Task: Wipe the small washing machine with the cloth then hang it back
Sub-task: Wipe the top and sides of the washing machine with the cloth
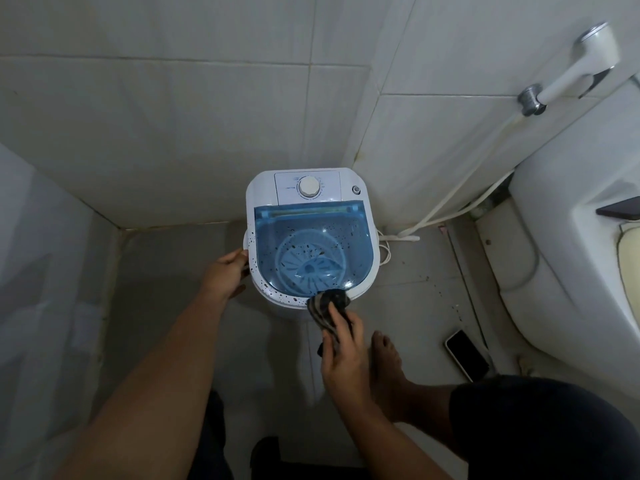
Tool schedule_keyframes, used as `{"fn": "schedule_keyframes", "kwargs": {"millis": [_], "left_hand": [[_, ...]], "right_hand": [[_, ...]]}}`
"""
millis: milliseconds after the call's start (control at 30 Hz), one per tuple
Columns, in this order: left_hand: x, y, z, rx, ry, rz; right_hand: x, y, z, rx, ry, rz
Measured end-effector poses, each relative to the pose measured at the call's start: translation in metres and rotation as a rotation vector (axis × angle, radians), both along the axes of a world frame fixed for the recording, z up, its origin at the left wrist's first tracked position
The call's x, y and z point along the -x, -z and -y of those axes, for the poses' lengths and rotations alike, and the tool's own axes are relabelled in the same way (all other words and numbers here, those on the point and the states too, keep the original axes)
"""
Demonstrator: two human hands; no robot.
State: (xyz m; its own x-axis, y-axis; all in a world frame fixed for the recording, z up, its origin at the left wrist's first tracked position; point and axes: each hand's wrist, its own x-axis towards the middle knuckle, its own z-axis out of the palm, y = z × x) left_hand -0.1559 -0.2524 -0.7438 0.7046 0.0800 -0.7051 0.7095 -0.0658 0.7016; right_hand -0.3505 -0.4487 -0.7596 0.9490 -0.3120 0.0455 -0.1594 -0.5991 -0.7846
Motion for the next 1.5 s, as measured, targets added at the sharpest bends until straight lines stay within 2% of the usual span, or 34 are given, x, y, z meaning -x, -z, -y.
{"fn": "schedule_keyframes", "kwargs": {"millis": [200,433,533,767,900,1067,1167,1233,1367,1500], "left_hand": [[0.0,-0.001,-0.001,0.016,-0.016,0.013],[0.004,-0.004,0.0,0.043,-0.032,0.043],[0.003,-0.002,-0.003,0.052,-0.017,0.045],[0.001,-0.001,-0.011,0.06,0.025,0.061],[0.0,0.005,-0.015,0.099,0.063,0.046],[-0.002,-0.002,-0.021,0.335,-0.012,-0.083],[-0.002,-0.003,-0.027,0.5,-0.094,-0.115],[-0.002,-0.002,-0.029,0.472,-0.163,-0.128],[-0.003,0.002,-0.031,0.448,-0.193,-0.146],[-0.005,0.002,-0.033,0.46,-0.193,-0.156]], "right_hand": [[-0.003,-0.012,-0.01,0.123,-0.402,0.032],[-0.019,-0.026,0.051,0.344,-0.378,0.06],[-0.025,-0.019,0.065,0.445,-0.446,0.045],[-0.06,-0.022,0.026,0.617,-0.664,0.076],[-0.083,-0.025,0.001,0.806,-0.832,0.101],[-0.118,-0.038,-0.026,0.867,-0.969,0.117],[-0.165,-0.057,-0.037,0.761,-0.971,0.092],[-0.204,-0.072,-0.041,0.684,-0.908,0.048],[-0.261,-0.082,-0.049,0.726,-0.787,-0.094],[-0.26,-0.073,-0.058,0.768,-0.803,-0.153]]}}
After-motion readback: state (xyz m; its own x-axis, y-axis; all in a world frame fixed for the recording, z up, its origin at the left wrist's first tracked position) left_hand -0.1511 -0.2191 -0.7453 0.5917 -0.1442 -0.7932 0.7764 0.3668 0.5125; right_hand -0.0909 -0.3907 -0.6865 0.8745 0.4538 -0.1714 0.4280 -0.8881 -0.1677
